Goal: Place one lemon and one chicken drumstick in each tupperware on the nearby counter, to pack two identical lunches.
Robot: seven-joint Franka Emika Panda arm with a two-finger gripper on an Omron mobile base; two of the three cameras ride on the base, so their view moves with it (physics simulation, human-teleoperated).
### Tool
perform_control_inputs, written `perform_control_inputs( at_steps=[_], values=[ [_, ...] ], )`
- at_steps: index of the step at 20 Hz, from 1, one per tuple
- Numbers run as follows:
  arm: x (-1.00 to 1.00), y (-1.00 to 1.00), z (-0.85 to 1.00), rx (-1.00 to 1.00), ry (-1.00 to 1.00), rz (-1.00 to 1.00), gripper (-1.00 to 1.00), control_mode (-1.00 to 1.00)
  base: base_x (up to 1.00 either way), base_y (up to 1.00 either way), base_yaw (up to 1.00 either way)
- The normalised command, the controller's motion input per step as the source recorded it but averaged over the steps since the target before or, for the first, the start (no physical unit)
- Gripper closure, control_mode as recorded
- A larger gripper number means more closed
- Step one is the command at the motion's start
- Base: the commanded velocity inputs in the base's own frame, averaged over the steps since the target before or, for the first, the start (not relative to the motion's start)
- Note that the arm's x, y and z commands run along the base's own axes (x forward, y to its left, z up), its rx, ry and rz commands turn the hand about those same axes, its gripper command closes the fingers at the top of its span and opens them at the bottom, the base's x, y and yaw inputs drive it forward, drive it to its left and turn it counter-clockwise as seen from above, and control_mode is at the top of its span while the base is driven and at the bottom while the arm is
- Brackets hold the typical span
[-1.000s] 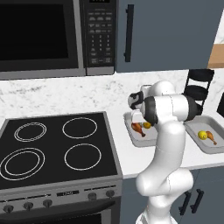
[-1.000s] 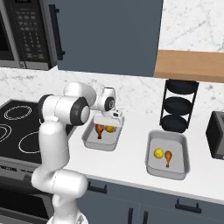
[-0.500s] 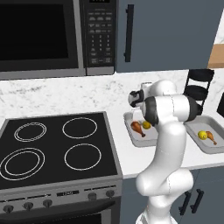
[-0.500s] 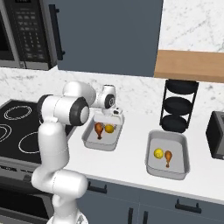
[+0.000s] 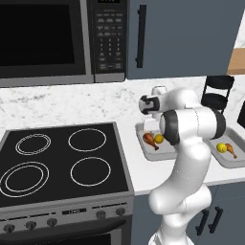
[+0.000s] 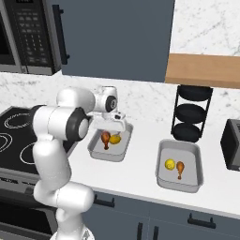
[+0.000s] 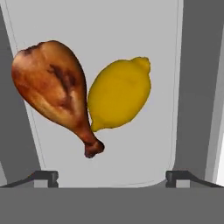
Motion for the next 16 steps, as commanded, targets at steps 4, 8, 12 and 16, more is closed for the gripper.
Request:
perform_control_inputs(
  at_steps=[4, 8, 12, 16],
  values=[
    [-0.98, 0.46, 0.00, 0.00, -0.02, 0.00, -1.00, -1.00, 0.00, 0.00, 0.00],
    [-0.78, 0.30, 0.11, 0.00, -0.01, 0.00, -1.00, -1.00, 0.00, 0.00, 0.00],
    [-0.58, 0.10, 0.39, 0.00, 0.00, 0.00, -1.00, -1.00, 0.00, 0.00, 0.00],
    [-0.24, 0.04, 0.81, 0.00, -0.02, 0.00, -1.00, -1.00, 0.00, 0.00, 0.00]
  ],
)
